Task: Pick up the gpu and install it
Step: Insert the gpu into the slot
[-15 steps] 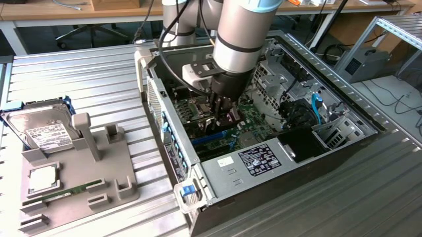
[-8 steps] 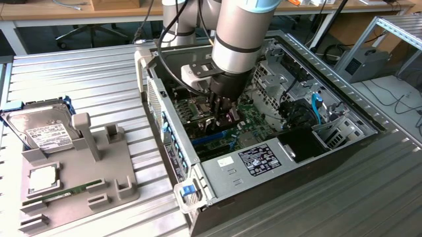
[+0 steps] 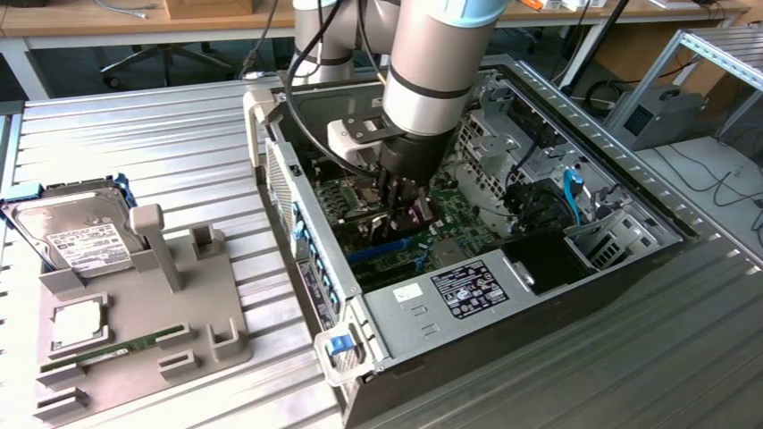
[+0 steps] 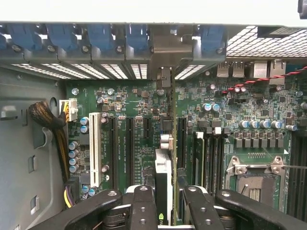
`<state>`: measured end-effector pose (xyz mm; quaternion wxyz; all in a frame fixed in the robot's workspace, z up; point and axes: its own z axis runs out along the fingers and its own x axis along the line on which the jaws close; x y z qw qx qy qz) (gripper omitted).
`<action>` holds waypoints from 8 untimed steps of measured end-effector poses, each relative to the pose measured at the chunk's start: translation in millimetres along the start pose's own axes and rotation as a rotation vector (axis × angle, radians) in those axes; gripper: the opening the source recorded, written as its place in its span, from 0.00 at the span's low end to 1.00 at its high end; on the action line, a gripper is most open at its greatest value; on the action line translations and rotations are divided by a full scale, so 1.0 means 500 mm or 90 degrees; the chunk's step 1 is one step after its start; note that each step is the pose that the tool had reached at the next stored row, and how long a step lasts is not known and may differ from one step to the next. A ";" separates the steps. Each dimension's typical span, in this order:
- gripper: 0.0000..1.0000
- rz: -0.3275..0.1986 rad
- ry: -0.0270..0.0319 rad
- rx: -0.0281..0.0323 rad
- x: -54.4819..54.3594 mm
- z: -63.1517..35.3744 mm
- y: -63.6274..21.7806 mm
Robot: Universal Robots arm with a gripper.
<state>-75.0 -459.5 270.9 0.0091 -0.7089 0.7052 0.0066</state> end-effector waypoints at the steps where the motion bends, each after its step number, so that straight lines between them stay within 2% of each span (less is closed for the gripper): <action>1: 0.27 0.000 0.0000 0.0000 0.000 0.000 0.000; 8: 0.27 0.001 -0.0002 0.0001 0.000 0.005 0.000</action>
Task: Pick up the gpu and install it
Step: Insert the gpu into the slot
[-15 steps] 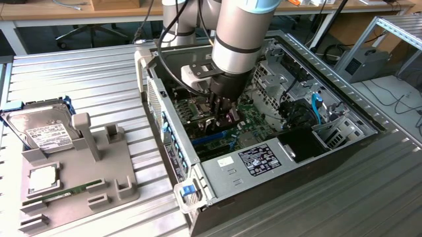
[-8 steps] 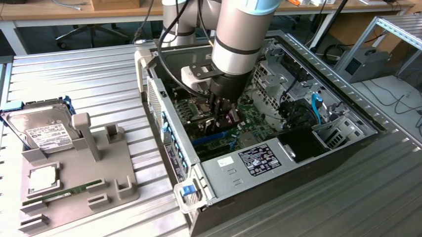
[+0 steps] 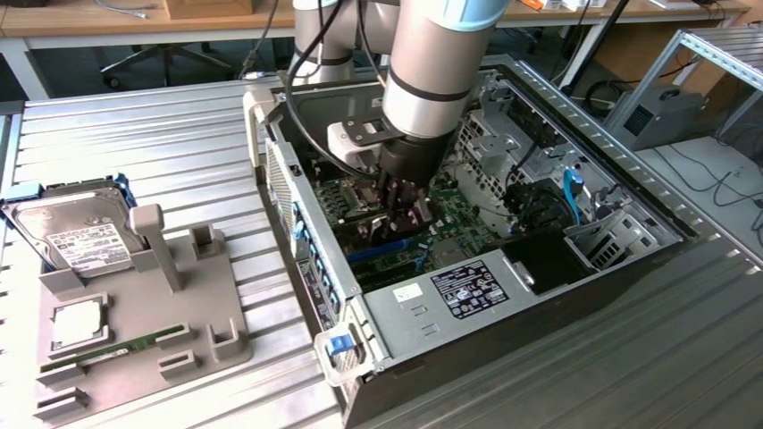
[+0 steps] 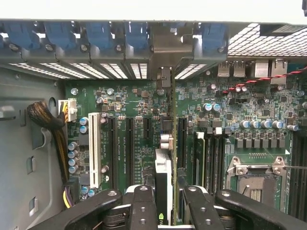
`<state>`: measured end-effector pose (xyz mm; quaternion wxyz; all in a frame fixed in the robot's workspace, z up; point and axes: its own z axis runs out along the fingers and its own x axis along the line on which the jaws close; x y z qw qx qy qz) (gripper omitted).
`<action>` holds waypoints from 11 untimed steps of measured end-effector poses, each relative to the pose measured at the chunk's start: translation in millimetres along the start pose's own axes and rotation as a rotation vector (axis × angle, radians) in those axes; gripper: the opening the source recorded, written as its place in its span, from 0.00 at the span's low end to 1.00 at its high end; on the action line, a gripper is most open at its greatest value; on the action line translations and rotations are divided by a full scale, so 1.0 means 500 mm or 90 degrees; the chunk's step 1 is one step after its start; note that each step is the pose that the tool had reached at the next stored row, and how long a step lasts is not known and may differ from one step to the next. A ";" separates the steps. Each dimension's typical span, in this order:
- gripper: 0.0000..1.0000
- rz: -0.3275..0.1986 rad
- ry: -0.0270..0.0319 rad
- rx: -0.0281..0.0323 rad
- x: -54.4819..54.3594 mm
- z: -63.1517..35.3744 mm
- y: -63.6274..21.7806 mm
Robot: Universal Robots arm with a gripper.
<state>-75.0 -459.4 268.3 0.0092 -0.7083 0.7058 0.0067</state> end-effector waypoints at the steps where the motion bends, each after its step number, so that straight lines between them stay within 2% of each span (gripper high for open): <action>1: 0.27 0.000 0.0000 0.0000 0.000 0.001 0.000; 7: 0.27 0.001 0.0000 0.0000 0.000 0.003 0.000; 11: 0.27 0.001 0.0001 0.0000 0.000 0.012 0.000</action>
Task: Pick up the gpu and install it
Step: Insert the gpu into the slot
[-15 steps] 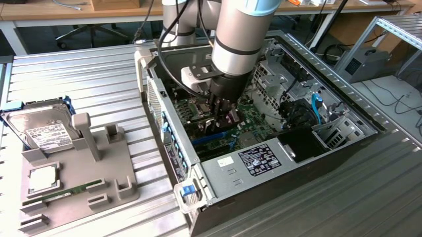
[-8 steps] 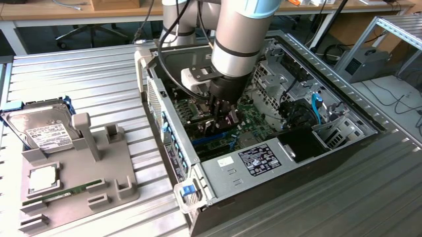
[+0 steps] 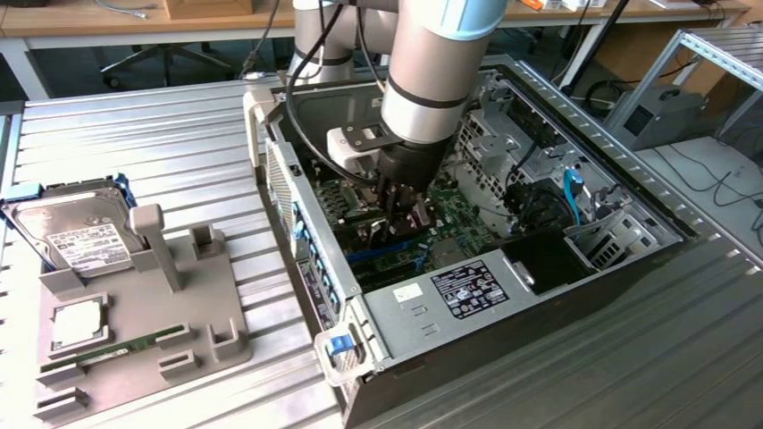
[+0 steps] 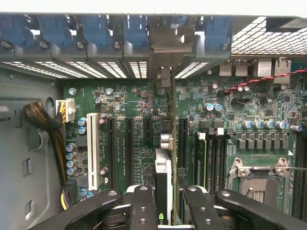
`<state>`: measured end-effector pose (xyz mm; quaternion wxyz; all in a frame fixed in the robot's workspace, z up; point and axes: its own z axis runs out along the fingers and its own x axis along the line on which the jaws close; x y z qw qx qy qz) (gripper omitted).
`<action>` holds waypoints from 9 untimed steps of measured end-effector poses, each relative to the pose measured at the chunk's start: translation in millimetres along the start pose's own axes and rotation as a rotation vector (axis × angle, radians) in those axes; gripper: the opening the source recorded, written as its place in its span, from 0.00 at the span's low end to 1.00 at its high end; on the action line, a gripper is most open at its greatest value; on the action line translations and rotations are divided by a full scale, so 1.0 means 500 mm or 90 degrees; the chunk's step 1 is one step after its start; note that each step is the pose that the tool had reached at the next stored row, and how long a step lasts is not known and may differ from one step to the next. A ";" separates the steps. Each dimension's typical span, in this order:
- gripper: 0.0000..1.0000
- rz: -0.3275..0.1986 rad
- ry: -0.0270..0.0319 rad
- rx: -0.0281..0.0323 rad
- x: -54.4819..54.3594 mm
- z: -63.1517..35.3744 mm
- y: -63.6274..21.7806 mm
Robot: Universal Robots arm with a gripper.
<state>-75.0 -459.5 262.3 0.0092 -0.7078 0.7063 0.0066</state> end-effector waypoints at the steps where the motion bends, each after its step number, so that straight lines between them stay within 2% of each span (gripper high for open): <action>1: 0.27 0.000 0.0000 0.0000 0.000 0.002 0.000; 9: 0.27 0.000 -0.0003 0.0002 0.000 0.009 0.000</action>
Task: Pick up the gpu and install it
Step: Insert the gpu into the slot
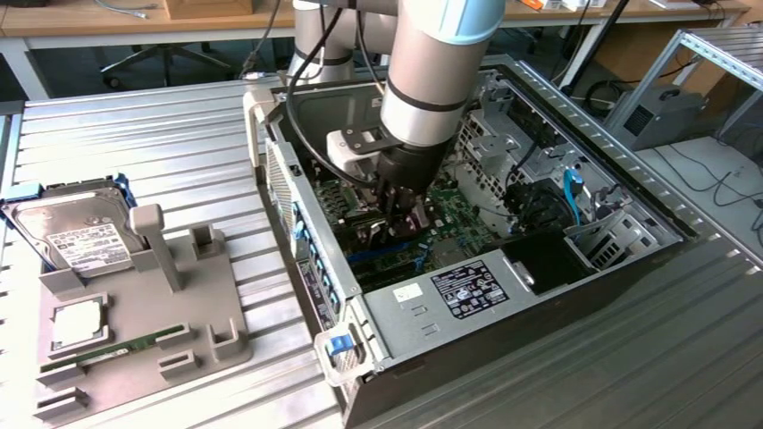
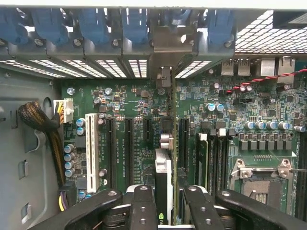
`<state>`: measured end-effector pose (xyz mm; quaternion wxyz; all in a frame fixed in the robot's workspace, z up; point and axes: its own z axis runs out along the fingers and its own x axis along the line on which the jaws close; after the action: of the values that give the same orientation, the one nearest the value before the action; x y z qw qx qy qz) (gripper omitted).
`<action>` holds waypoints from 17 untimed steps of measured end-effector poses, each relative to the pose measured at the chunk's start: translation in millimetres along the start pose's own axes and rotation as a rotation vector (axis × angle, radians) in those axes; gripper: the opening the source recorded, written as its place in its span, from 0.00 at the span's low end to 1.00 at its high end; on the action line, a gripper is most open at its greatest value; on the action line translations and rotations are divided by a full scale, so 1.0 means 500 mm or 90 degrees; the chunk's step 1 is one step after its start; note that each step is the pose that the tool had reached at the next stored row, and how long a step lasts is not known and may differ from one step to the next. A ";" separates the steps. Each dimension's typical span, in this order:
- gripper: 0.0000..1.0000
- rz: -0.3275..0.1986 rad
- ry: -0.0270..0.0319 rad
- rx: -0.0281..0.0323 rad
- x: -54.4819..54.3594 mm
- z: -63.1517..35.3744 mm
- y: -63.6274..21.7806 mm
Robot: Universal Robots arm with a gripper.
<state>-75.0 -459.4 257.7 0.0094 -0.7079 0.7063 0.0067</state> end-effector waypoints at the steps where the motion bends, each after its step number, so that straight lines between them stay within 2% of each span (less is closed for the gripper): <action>1: 0.27 0.000 0.0001 -0.0001 0.000 0.001 0.000; 17: 0.27 0.000 0.0003 -0.0001 0.000 0.008 0.000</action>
<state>-75.0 -459.5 253.8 0.0092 -0.7078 0.7063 0.0066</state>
